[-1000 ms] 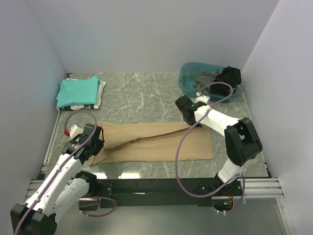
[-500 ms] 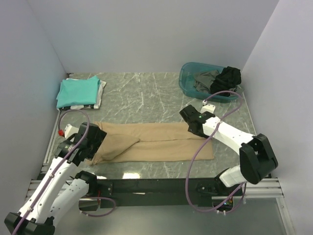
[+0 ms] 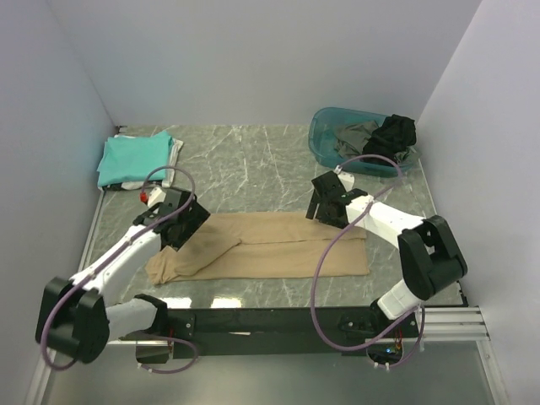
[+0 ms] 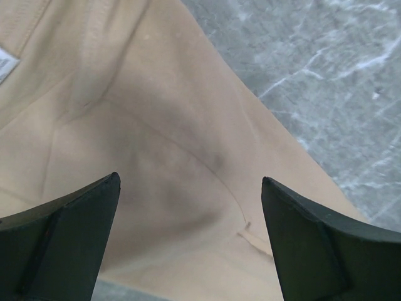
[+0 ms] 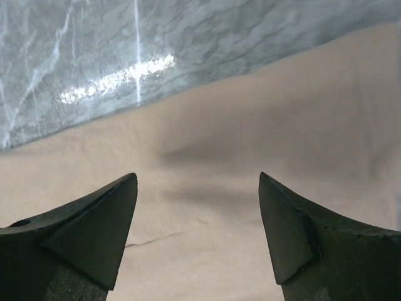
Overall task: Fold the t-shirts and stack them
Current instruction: Fold the tshirt
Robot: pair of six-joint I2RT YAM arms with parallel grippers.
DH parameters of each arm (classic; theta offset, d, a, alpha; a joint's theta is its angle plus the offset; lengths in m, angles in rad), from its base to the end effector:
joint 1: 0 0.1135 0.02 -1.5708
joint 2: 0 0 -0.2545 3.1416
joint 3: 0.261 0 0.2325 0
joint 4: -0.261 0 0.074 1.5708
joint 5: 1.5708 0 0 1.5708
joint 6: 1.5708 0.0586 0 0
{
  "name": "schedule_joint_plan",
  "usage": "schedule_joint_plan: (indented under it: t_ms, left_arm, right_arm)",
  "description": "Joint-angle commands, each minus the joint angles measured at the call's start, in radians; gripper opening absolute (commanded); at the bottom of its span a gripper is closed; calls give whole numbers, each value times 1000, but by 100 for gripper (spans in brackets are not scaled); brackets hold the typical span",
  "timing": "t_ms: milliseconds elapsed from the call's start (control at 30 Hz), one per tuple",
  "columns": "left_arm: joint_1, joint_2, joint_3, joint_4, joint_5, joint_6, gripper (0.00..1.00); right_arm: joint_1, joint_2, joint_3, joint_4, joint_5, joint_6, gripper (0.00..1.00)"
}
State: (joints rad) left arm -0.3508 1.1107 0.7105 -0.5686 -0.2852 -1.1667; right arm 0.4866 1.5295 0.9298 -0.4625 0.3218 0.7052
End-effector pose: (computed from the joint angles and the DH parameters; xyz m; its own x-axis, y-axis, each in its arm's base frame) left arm 0.2038 -0.0570 0.2019 -0.4700 -0.7676 -0.4359 -0.6408 0.6363 -0.4295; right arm 0.2667 0.1201 0.1773 -0.7872 0.2792 -0.5499 0.2663 0.9581 0.1053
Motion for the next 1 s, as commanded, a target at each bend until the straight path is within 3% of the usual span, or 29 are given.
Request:
schedule_joint_plan:
  t_ms: [0, 267, 467, 667, 767, 800, 867, 900, 967]
  left_arm:
    - [-4, 93, -3, 122, 24, 53, 99]
    - [-2, 354, 21, 242, 72, 76, 99]
    - [-14, 590, 226, 294, 95, 137, 99]
    - [-115, 956, 671, 199, 51, 217, 99]
    - [-129, 1175, 991, 107, 55, 252, 99]
    - [-129, 1233, 1171, 60, 46, 263, 100]
    - [-129, 1413, 1376, -11, 12, 269, 99]
    - [-128, 1469, 1569, -43, 17, 275, 99]
    - [-128, 1572, 1679, 7, 38, 272, 99]
  right_arm:
    - [-19, 40, -8, 102, -131, -49, 84]
    - [-37, 60, -104, 139, -176, -49, 84]
    - [-31, -23, -233, 134, -253, -39, 85]
    - [36, -208, -350, 62, -291, -30, 85]
    - [118, -249, -356, 51, -373, -6, 85]
    - [179, -253, -355, 58, -395, 0, 86]
    - [237, -246, -345, 83, -453, 14, 86]
    - [266, -238, -333, 96, -480, 14, 86]
    - [351, -212, -316, 139, -529, 1, 87]
